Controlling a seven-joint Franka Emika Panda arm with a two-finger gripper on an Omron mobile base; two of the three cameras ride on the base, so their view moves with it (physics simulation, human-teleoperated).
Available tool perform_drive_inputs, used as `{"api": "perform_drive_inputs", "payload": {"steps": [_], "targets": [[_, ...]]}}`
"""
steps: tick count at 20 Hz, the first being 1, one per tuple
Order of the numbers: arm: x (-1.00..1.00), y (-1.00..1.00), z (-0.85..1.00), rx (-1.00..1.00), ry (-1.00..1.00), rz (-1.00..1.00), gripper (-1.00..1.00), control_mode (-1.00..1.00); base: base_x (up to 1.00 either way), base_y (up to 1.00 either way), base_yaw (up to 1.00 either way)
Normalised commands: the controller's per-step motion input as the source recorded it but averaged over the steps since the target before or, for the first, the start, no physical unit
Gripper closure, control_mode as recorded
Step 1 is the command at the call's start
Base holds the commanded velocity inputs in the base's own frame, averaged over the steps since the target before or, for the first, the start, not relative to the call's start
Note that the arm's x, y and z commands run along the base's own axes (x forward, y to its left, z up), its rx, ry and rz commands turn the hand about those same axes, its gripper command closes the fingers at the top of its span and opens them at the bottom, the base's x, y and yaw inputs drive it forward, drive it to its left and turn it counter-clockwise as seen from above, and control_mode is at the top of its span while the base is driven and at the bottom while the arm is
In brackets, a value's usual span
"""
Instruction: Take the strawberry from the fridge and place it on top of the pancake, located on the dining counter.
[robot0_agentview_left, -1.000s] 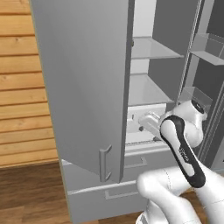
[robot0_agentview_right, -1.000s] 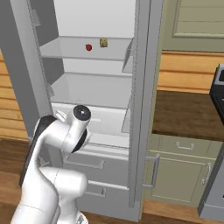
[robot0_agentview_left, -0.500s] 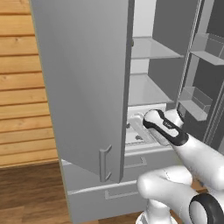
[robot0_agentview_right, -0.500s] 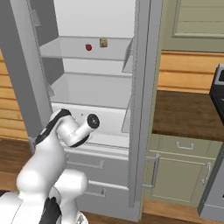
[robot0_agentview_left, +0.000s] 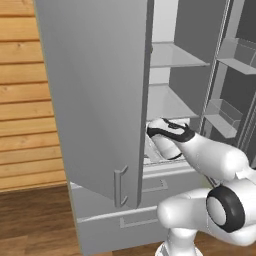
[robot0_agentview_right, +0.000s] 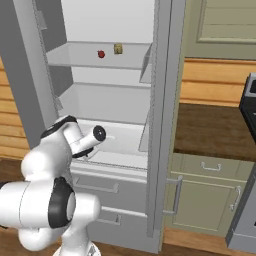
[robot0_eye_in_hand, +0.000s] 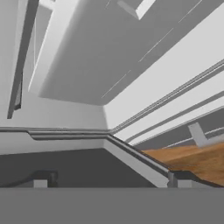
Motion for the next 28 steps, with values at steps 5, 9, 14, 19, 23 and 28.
{"api": "perform_drive_inputs", "payload": {"steps": [5, 9, 14, 19, 23, 28], "targets": [[-0.40, 0.85, 0.00, 0.03, -0.06, 0.12, -1.00, -1.00, 0.00, 0.00, 0.00], [-0.08, 1.00, 0.09, 0.00, 0.00, 0.14, -1.00, -1.00, 0.00, 0.00, 0.00], [-0.47, 0.99, 0.20, 0.00, 0.00, 0.16, -1.00, -1.00, 0.00, 0.00, 0.00], [-0.72, 0.83, 0.39, 0.00, -0.02, 0.21, -1.00, -1.00, 0.00, 0.00, 0.00], [-0.50, 0.82, 0.61, 0.00, -0.05, 0.15, -1.00, -1.00, 0.00, 0.00, 0.00], [-0.29, 0.99, 0.45, 0.00, -0.01, 0.02, -1.00, -1.00, 0.00, 0.00, 0.00]]}}
